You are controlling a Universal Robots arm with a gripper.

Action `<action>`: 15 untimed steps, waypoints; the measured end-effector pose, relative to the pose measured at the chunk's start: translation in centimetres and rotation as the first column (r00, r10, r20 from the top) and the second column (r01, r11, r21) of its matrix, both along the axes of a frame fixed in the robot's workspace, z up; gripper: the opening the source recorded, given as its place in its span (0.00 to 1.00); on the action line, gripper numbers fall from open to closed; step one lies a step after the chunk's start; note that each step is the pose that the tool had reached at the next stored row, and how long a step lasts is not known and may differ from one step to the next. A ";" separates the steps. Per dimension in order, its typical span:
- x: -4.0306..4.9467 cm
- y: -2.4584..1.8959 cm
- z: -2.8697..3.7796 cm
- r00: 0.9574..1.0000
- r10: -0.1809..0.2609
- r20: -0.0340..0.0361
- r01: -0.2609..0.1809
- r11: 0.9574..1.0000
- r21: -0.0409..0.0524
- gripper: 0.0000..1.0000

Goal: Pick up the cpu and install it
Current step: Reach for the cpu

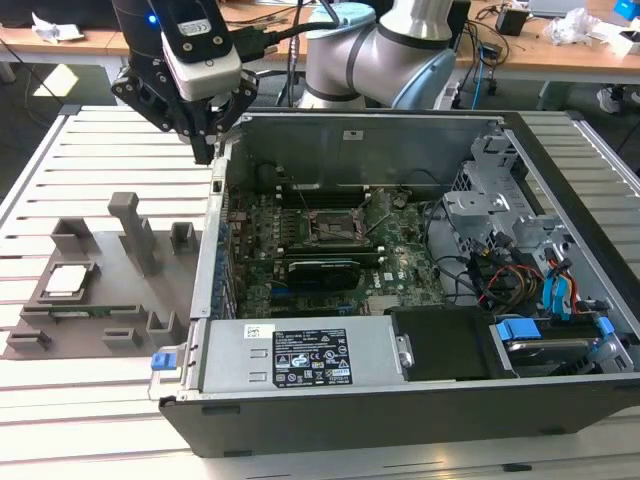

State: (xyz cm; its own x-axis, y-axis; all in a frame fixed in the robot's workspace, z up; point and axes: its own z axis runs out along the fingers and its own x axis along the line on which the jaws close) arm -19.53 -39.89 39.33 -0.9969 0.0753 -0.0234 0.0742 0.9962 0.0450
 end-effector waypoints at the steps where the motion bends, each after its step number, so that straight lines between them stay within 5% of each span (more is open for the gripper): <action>1: -0.33 0.00 0.00 1.000 0.000 0.000 0.000 1.000 0.000 0.11; 15: -2.44 0.00 0.00 1.000 0.000 0.000 0.000 1.000 0.000 0.11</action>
